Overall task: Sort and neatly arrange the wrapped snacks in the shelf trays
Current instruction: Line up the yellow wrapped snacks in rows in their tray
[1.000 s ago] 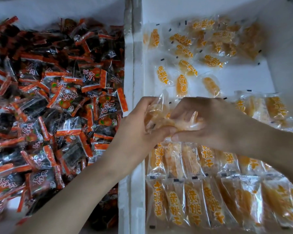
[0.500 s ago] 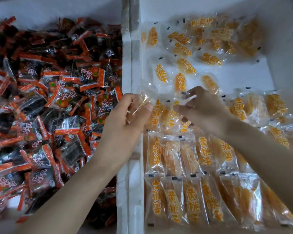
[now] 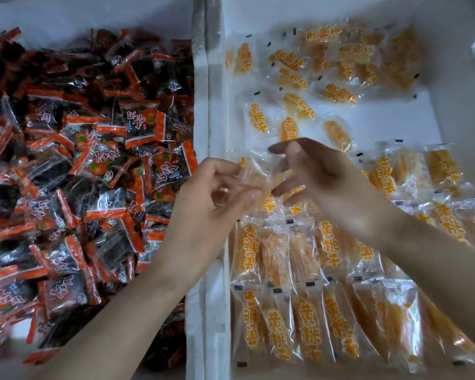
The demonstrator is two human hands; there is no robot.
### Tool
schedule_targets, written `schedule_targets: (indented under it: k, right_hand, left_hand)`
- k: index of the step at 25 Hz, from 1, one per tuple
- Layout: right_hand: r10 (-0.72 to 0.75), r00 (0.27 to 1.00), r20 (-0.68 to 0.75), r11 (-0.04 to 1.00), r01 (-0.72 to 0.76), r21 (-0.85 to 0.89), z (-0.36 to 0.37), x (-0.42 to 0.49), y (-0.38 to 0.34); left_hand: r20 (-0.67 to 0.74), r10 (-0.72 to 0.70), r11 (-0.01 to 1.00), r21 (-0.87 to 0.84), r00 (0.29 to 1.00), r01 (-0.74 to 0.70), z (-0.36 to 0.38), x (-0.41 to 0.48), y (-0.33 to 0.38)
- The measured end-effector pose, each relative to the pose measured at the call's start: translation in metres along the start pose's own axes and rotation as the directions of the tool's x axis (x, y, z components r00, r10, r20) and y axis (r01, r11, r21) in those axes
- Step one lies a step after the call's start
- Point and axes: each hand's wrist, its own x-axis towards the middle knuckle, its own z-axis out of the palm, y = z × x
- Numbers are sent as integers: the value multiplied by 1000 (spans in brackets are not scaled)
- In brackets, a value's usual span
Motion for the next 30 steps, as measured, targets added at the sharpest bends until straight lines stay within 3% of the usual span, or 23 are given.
schedule_targets:
  k: [2,3,6,8,11,13,15,16,18,20,23,25,26,28,30]
  right_hand:
    - [72,986,149,992,-87,95,-5,-10,-7]
    - [70,986,149,990,-87,115,-8,-13,-6]
    - [-38,996,-86,978,55,202,-16,-16,0]
    - [-257,941,-222,964,266,10,-23,-22,5]
    - [-532,846,-43,792,478,-380,-26,-35,23]
    - [-553,823,129,661,527,-534,-27,-43,37]
    - [-509,848,147,695,506,-511,-30,-47,43]
    - [-468,880,83,770,452,-450,-31,-49,43]
    - [-261,961,-88,955,244,-170,-34,-48,36]
    - [-60,991,-117,996,67,64,-39,-42,29]
    - [51,998,-38,996,-48,80,-45,-34,21]
    - [80,991,-103,996,-76,44,-52,-23,20]
    - [83,984,-158,997,-82,11,-57,-14,21]
    - [53,973,-225,991,-80,-110,-66,8,28]
    - [1,984,-179,957,-53,-284,-64,29,34]
  left_hand:
    - [29,-22,998,-65,999,23,7,2,1]
    - [57,-23,994,-103,998,28,12,1,2]
    - [59,-107,983,-146,993,115,25,0,1]
    - [83,-254,916,-299,964,267,33,4,3]
    - [192,-262,831,-454,946,322,40,9,10]
    - [193,-222,839,-462,956,288,42,9,13]
    - [205,-200,867,-418,958,270,43,9,10]
    - [209,-189,886,-385,959,258,43,9,9]
    - [198,-157,932,-294,968,211,43,8,8]
    - [196,-106,973,-180,975,142,46,6,10]
    - [233,3,1000,-21,972,2,55,4,10]
    - [222,122,980,125,967,-152,57,7,4]
    - [209,207,933,252,956,-257,56,11,-1]
    - [223,366,723,542,903,-427,54,22,-17]
    - [289,378,522,718,880,-460,52,32,-32]
